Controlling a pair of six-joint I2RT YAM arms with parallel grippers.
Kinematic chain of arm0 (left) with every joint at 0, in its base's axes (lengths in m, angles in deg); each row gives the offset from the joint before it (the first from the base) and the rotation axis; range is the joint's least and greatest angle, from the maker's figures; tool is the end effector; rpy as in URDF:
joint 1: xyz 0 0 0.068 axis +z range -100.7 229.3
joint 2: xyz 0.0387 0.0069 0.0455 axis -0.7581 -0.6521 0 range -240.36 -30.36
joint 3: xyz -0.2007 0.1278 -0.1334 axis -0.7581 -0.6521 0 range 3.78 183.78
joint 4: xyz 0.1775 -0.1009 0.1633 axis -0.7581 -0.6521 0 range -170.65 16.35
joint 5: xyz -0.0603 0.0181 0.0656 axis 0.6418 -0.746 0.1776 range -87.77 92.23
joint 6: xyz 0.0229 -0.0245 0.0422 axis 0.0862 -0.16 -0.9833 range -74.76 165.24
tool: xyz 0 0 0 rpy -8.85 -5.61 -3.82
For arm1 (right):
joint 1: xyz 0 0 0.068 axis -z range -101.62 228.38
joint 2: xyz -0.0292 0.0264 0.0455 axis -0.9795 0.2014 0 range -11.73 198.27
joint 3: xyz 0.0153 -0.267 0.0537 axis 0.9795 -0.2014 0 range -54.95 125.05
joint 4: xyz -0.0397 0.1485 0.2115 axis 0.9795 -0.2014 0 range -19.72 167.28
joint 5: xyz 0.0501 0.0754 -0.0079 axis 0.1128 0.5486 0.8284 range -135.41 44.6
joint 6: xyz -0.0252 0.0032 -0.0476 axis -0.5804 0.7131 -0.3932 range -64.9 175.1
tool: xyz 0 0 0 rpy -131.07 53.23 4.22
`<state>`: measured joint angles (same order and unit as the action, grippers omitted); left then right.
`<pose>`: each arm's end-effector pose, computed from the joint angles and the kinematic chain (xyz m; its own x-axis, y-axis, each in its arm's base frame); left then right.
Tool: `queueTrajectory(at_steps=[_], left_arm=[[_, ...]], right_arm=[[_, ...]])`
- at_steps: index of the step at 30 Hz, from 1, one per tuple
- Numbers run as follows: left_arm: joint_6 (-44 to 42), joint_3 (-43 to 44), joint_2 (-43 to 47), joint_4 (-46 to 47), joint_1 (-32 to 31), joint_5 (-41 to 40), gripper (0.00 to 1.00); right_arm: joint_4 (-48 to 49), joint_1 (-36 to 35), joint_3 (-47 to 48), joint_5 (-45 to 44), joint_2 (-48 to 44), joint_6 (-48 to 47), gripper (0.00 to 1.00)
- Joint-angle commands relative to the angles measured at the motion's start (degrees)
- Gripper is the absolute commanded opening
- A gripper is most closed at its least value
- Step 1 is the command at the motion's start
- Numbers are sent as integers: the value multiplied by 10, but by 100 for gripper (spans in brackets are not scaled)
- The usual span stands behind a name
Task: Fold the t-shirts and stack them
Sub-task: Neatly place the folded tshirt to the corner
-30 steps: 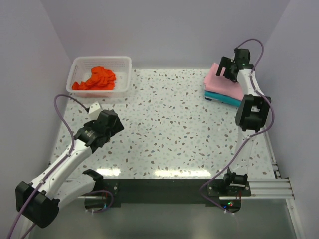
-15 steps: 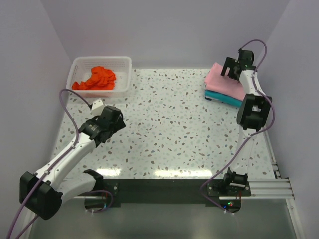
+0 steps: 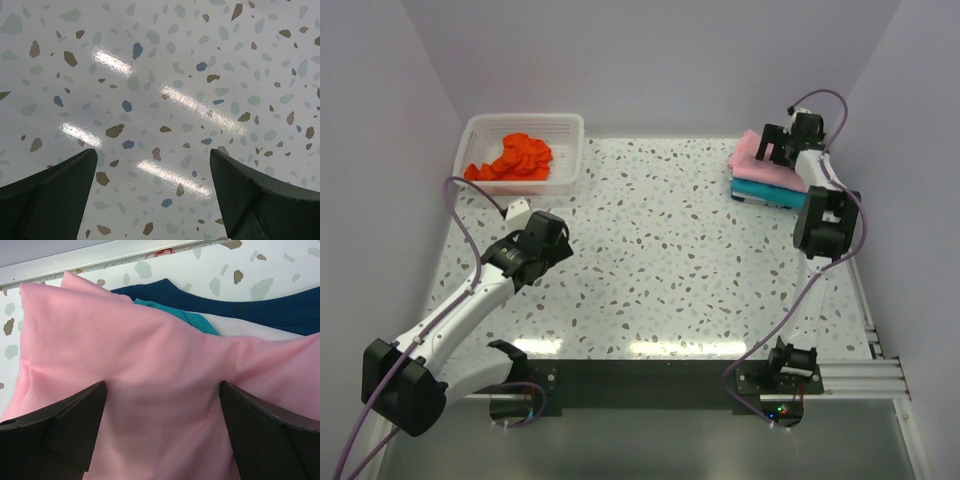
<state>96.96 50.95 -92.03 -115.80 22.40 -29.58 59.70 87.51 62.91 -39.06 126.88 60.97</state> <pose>0.1907 -0.0758 0.2556 -0.5604 -0.4636 -0.6862 -0.5066 0.8474 -0.1588 0.5478 -0.0840 0.1894 -0.6019 0.1996 -0.7732 0.1343 0.9798 0.1484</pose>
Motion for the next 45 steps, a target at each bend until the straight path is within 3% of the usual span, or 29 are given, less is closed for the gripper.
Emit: queueTrajectory(at_steps=[1,9,20,27,40,45], left_arm=[[7,22,2,-3,4,-18,100],[6,18,9,1,4,-12,100],[7,14,17,1,4,-18,100],[5,22,2,-2,4,-19,100],[9,24,8,-8,4,-11,100],[9,19,28,-9,4,-9,100]], right_arm=[[16,-2,-25,13,-52,-3,99],[36,1,-30,-48,-124,-2,99],[35,48,-21,1,-83,67,99],[56,56,-21,-59,-58,23,99],[18,83,2,-15,-32,56,99],[76,85,-57,19,-83,78,99]])
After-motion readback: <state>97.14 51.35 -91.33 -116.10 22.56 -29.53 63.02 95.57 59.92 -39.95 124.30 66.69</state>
